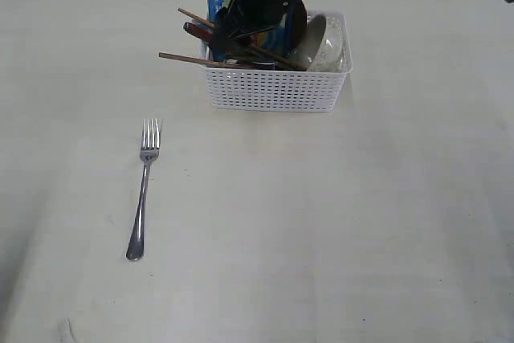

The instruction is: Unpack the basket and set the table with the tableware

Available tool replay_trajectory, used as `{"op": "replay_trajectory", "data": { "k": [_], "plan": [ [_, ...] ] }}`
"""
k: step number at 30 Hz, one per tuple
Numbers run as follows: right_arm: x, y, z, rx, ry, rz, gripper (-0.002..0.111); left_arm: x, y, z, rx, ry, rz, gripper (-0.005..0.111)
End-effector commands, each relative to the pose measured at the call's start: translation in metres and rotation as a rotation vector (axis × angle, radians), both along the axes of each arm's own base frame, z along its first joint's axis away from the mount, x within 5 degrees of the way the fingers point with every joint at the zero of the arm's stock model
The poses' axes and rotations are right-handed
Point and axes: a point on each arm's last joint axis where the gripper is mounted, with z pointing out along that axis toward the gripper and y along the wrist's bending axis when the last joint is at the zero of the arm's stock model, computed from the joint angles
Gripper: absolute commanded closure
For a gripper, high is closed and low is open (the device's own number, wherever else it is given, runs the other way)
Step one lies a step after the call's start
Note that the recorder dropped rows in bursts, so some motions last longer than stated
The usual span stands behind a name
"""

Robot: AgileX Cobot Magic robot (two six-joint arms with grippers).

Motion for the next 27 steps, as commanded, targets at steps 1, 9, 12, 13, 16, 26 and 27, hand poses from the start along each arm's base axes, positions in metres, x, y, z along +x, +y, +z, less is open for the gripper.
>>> {"op": "replay_trajectory", "data": {
  "k": [1,9,12,13,16,26,27],
  "plan": [
    [0.009,0.000,-0.003,0.008,-0.062,-0.031,0.049,0.000,0.000,0.000,0.002,-0.011,-0.004,0.107],
    [0.014,0.002,-0.040,-0.023,-0.021,-0.046,0.051,0.000,0.000,0.000,0.002,-0.011,-0.004,0.107],
    [0.015,0.002,-0.042,-0.026,-0.016,-0.046,0.077,0.000,0.000,0.000,0.002,-0.011,-0.004,0.107],
    [0.015,0.002,-0.041,-0.025,-0.018,-0.046,0.090,0.000,0.000,0.000,0.002,-0.011,-0.004,0.107],
    [0.014,0.002,-0.037,-0.021,-0.025,-0.046,0.108,0.000,0.000,0.000,0.002,-0.011,-0.004,0.107],
    [0.007,0.000,0.005,0.018,-0.063,-0.028,0.109,0.000,0.000,0.000,0.002,-0.011,-0.004,0.107],
    [0.006,0.000,0.012,0.024,-0.074,-0.027,0.109,0.000,0.000,0.000,0.002,-0.011,-0.004,0.107]
  ]
}}
